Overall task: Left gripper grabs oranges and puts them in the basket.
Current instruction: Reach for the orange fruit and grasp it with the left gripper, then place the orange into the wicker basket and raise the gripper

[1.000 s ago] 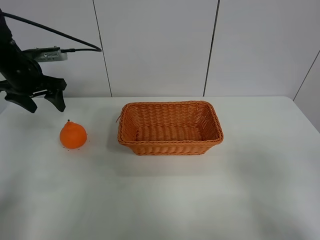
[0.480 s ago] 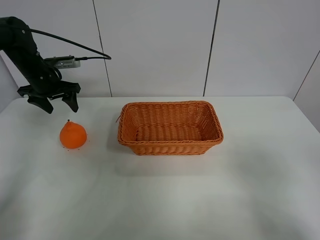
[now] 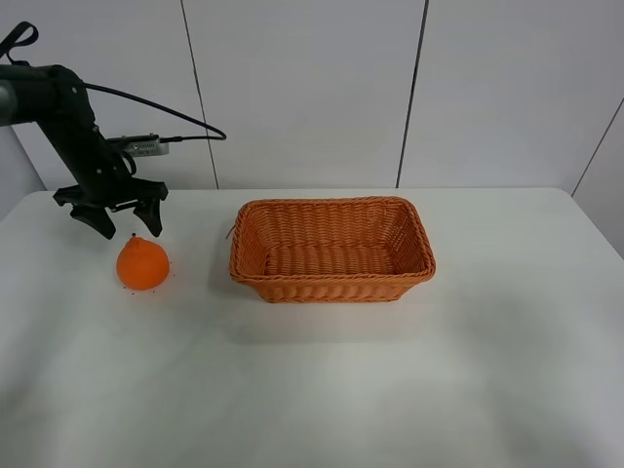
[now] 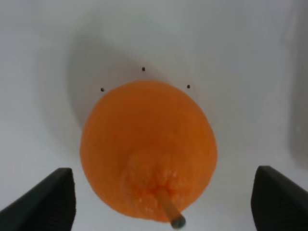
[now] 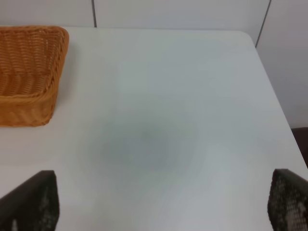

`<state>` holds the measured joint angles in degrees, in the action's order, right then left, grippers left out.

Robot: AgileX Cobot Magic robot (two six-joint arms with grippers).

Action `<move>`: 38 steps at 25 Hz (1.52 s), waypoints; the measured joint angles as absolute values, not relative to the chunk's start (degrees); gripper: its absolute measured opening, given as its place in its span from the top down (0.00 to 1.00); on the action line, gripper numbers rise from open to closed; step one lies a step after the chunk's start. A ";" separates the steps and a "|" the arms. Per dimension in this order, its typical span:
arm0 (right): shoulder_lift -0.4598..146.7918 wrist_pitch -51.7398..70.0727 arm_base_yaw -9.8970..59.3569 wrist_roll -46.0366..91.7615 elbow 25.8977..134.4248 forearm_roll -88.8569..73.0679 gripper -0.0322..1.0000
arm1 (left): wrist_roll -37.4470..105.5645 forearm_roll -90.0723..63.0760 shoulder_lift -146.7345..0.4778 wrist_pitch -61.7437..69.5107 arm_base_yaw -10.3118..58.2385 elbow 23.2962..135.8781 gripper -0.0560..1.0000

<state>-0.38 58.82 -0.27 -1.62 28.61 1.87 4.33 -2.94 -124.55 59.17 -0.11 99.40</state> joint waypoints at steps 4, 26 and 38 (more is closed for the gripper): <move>-0.38 58.82 -0.27 -1.62 28.61 1.87 0.30 | 4.33 -2.94 -126.18 59.17 -0.11 99.40 0.14; -0.38 58.82 -0.27 -1.62 28.61 1.87 0.30 | 4.54 -2.34 -131.96 58.58 -0.11 99.59 0.55; -0.38 58.82 -0.27 -1.62 28.61 1.87 0.30 | 4.43 -2.36 -128.45 61.93 -0.11 101.57 0.72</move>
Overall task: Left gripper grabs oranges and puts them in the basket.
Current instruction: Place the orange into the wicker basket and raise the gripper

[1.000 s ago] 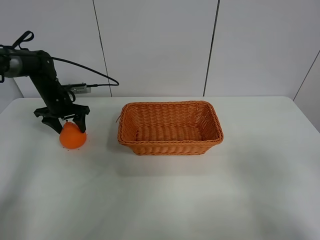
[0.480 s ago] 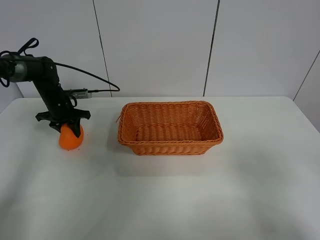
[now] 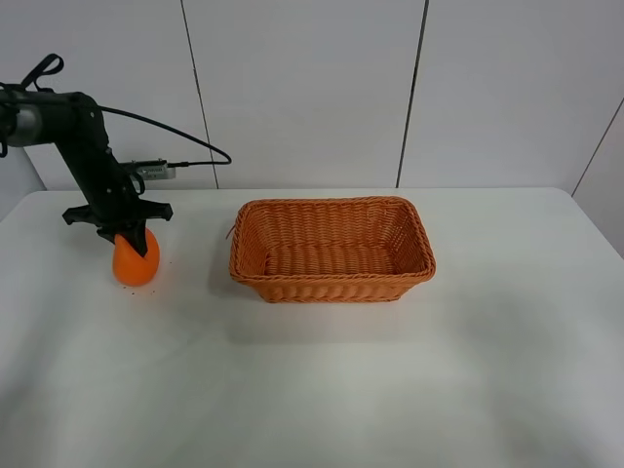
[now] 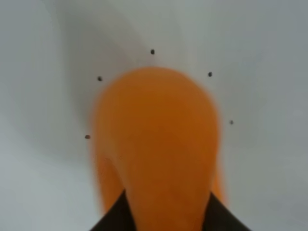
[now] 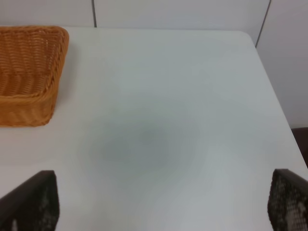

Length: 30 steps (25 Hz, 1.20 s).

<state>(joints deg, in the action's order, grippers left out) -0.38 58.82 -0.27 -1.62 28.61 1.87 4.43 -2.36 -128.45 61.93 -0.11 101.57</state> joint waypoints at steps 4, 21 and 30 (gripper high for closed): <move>-0.38 58.82 -0.27 -1.62 28.61 1.87 0.30 | 4.05 -2.68 -124.37 64.95 -0.11 104.82 0.72; -0.38 58.82 -0.27 -1.62 28.61 1.87 0.30 | 2.78 -2.02 -117.46 68.10 9.17 112.89 0.73; -0.38 58.82 -0.27 -1.62 28.61 1.87 0.30 | 2.69 -2.27 -117.46 68.10 23.89 112.89 0.73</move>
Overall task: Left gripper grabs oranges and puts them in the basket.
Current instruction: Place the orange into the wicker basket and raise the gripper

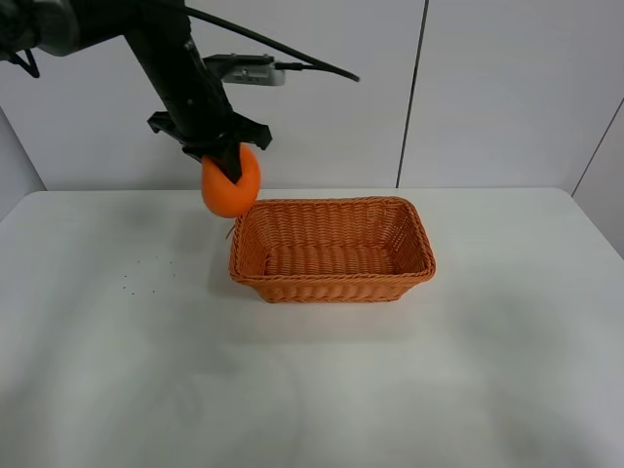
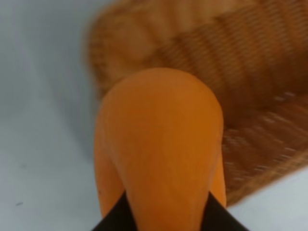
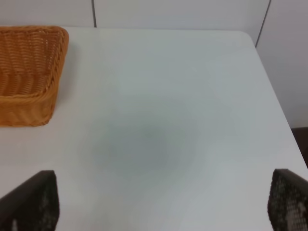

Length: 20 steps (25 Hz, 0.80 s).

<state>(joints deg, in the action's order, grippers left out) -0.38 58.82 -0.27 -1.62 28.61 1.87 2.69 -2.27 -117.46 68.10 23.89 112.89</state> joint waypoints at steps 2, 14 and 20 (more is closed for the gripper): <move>-0.38 58.82 -0.27 -1.62 28.61 1.87 0.30 | 2.75 -2.47 -117.46 68.10 26.14 112.89 0.73; -0.38 58.82 -0.27 -1.62 28.61 1.87 0.30 | 2.35 -2.76 -129.75 67.56 29.51 124.05 0.73; -0.38 58.82 -0.27 -1.62 28.61 1.87 0.30 | 3.04 -2.81 -135.20 63.19 29.51 124.89 0.73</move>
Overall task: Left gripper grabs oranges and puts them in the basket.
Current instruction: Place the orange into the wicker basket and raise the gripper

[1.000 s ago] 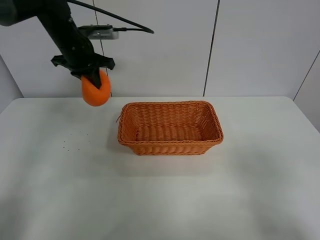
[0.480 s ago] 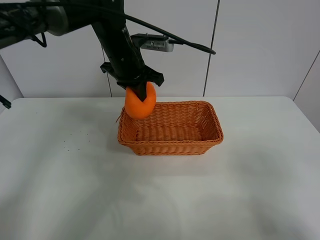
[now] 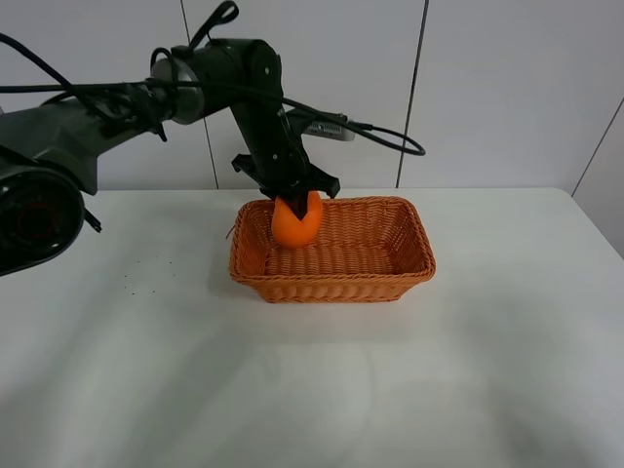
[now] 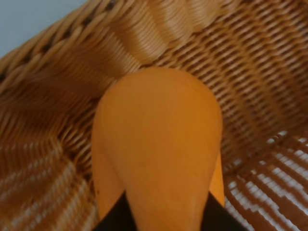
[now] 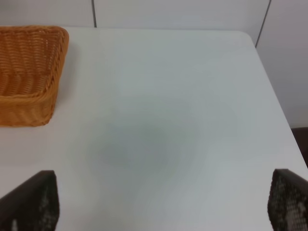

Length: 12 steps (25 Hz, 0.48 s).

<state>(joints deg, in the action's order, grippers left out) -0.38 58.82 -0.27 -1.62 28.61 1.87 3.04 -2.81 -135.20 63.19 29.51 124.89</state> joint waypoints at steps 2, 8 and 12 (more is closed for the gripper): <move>-0.38 58.82 -0.27 -1.62 28.61 1.87 0.30 | 3.16 -2.81 -137.30 62.31 29.51 124.89 0.73; -0.38 58.82 -0.27 -1.62 28.61 1.87 0.30 | 3.44 -3.67 -140.80 59.85 29.51 124.89 0.73; -0.38 58.82 -0.27 -1.62 28.61 1.87 0.30 | 3.62 -4.10 -140.80 59.22 29.51 124.96 0.71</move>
